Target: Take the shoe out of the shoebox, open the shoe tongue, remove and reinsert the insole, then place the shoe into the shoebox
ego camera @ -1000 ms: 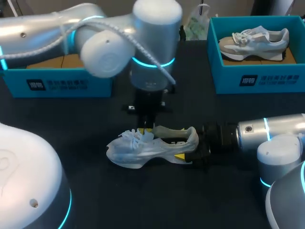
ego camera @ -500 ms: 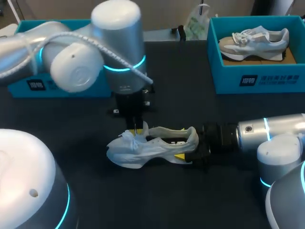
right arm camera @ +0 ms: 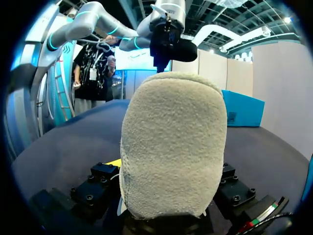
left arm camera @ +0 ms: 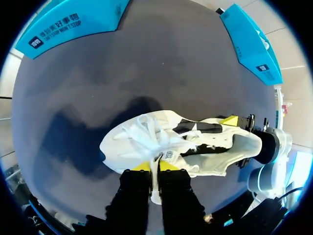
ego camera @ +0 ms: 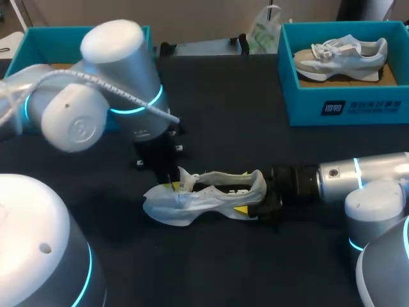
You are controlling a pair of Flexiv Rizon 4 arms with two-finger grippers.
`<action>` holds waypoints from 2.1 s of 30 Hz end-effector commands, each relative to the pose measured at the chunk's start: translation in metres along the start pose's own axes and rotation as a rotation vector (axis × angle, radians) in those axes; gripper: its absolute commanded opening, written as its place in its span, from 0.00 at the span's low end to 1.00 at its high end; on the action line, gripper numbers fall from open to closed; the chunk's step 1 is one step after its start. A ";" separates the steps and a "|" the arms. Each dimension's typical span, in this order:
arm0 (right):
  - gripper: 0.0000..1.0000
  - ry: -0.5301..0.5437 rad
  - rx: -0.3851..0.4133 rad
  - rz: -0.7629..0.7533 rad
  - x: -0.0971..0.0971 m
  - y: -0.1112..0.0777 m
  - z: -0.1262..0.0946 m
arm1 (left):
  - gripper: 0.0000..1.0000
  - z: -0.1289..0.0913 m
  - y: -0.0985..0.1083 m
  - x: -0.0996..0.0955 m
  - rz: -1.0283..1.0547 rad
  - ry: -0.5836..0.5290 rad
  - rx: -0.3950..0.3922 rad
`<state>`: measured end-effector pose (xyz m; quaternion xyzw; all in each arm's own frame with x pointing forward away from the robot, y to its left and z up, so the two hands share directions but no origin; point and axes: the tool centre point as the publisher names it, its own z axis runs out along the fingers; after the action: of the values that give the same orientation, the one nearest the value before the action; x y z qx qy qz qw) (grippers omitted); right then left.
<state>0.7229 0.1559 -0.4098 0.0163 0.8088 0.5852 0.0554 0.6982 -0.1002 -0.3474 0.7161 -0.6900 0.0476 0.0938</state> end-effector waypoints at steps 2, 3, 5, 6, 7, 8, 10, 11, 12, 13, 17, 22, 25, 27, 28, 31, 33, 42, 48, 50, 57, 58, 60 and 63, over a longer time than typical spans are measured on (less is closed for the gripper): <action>0.00 0.000 0.006 0.001 0.000 0.002 0.000 | 0.31 -0.001 -0.001 -0.009 -0.008 0.132 0.010; 0.00 0.000 0.006 0.001 0.000 0.002 0.000 | 0.35 -0.005 -0.001 -0.011 -0.004 0.130 0.015; 0.00 0.000 0.006 0.001 0.000 0.002 0.000 | 0.42 -0.011 -0.001 -0.013 0.002 0.125 0.028; 0.00 0.000 0.006 0.001 0.000 0.002 0.000 | 0.43 -0.014 -0.001 -0.014 0.004 0.124 0.030; 0.00 0.000 0.006 0.001 0.000 0.002 0.000 | 0.44 -0.016 -0.001 -0.015 0.006 0.121 0.032; 0.00 0.000 0.006 0.001 0.000 0.002 0.000 | 0.46 -0.018 -0.001 -0.015 0.013 0.117 0.036; 0.00 0.000 0.006 0.001 0.000 0.002 0.000 | 0.50 -0.022 -0.001 -0.016 0.016 0.115 0.031; 0.00 0.000 0.006 0.001 0.000 0.002 0.000 | 0.56 -0.024 -0.001 -0.015 0.018 0.115 0.030; 0.00 0.000 0.006 0.001 0.000 0.002 0.000 | 0.59 -0.026 0.000 -0.014 0.021 0.113 0.033; 0.00 0.000 0.006 0.001 0.000 0.002 0.000 | 0.62 -0.030 0.001 -0.012 0.029 0.113 0.040; 0.00 0.000 0.006 0.001 0.000 0.002 0.000 | 0.73 -0.051 0.007 -0.003 0.067 0.125 0.060; 0.00 0.000 0.006 0.001 0.000 0.002 0.000 | 0.81 -0.076 0.011 0.010 0.112 0.136 0.086; 0.00 0.000 0.006 0.001 0.000 0.002 0.000 | 0.83 -0.089 0.015 0.020 0.138 0.135 0.105; 0.00 0.000 0.006 0.001 0.000 0.002 0.000 | 0.82 -0.097 0.017 0.027 0.160 0.134 0.112; 0.00 0.000 0.006 0.001 0.000 0.002 0.000 | 0.83 -0.101 0.018 0.031 0.171 0.133 0.112; 0.00 0.000 0.006 0.001 0.000 0.002 0.000 | 0.83 -0.110 0.022 0.043 0.218 0.121 0.129; 0.00 0.000 0.006 0.001 0.000 0.002 0.000 | 0.82 -0.117 0.026 0.050 0.250 0.114 0.133; 0.00 0.000 0.006 0.001 0.000 0.002 0.000 | 0.84 -0.145 0.034 0.077 0.386 0.084 0.081; 0.00 0.000 0.006 0.001 0.000 0.002 0.000 | 0.66 -0.151 0.034 0.088 0.528 0.067 0.052; 0.00 0.000 0.006 0.001 0.000 0.002 0.000 | 0.42 -0.150 0.033 0.091 0.614 0.052 0.054; 0.00 0.000 0.006 0.001 0.000 0.002 0.000 | 0.00 -0.136 0.029 0.103 0.958 -0.003 0.000; 0.00 0.000 0.006 0.001 0.000 0.002 0.000 | 0.00 -0.135 0.026 0.105 1.005 0.011 -0.017; 0.00 0.000 0.006 0.001 0.000 0.002 0.000 | 0.00 -0.135 0.014 0.114 1.007 0.062 -0.093; 0.00 0.000 0.006 0.001 0.000 0.002 0.000 | 0.00 -0.135 0.014 0.114 1.007 0.062 -0.093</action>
<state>0.7229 0.1558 -0.4098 0.0163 0.8088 0.5852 0.0554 0.6816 -0.1779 -0.1871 0.3251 -0.9359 0.1192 0.0649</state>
